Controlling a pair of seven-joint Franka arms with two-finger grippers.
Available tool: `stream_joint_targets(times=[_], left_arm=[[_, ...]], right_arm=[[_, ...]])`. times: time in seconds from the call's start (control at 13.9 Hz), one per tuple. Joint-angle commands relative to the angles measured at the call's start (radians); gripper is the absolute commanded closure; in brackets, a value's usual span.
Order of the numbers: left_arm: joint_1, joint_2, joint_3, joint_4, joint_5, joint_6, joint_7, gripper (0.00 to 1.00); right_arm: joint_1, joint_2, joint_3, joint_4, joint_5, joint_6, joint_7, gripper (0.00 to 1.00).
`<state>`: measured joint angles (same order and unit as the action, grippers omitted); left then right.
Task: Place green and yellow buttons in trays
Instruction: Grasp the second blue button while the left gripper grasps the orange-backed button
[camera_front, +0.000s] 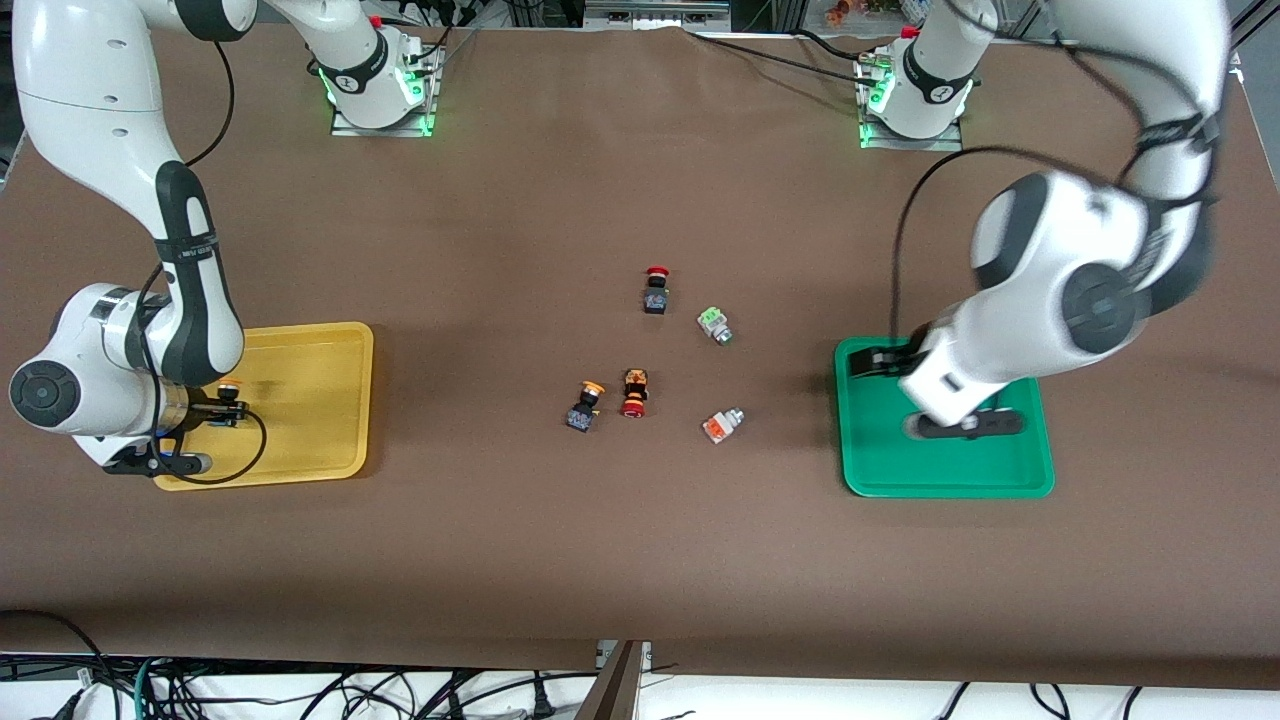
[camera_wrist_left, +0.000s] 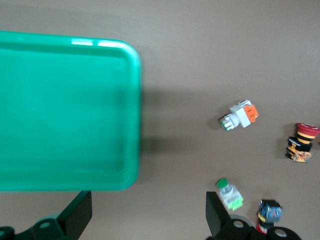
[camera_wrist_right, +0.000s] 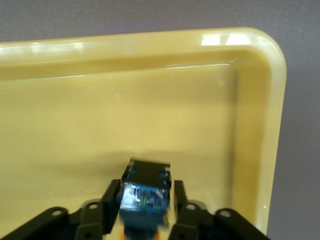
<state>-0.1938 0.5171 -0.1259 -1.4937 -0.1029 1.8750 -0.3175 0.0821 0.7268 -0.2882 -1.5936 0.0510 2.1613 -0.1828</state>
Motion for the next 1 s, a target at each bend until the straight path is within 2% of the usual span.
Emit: stream_joint_targets(times=[0.0, 0.14, 0.29, 0.43, 0.5, 0.65, 0.93], left_arm=[[-0.111, 0.133, 0.019, 0.029, -0.018, 0.177, -0.009, 0.00], [-0.162, 0.214, 0.029, 0.077, -0.014, 0.258, -0.003, 0.00], [-0.203, 0.273, 0.028, 0.153, 0.072, 0.259, -0.002, 0.00], [-0.235, 0.305, 0.028, 0.176, 0.120, 0.262, 0.000, 0.00], [-0.252, 0.328, 0.029, 0.209, 0.126, 0.262, 0.006, 0.00], [-0.251, 0.362, 0.028, 0.237, 0.141, 0.263, 0.101, 0.00], [-0.266, 0.405, 0.028, 0.234, 0.144, 0.309, 0.201, 0.00]], right_arm=[[0.031, -0.026, 0.017, 0.007, 0.020, -0.014, -0.018, 0.00], [0.070, -0.050, 0.035, 0.030, 0.021, -0.078, 0.014, 0.00], [0.120, -0.072, 0.063, 0.037, 0.026, -0.116, 0.156, 0.00], [0.177, -0.073, 0.092, 0.037, 0.027, -0.121, 0.311, 0.00], [0.191, -0.073, 0.118, 0.038, 0.042, -0.115, 0.380, 0.00], [0.208, -0.070, 0.190, 0.067, 0.131, -0.107, 0.533, 0.00], [0.365, -0.040, 0.204, 0.077, 0.142, 0.055, 0.802, 0.00]])
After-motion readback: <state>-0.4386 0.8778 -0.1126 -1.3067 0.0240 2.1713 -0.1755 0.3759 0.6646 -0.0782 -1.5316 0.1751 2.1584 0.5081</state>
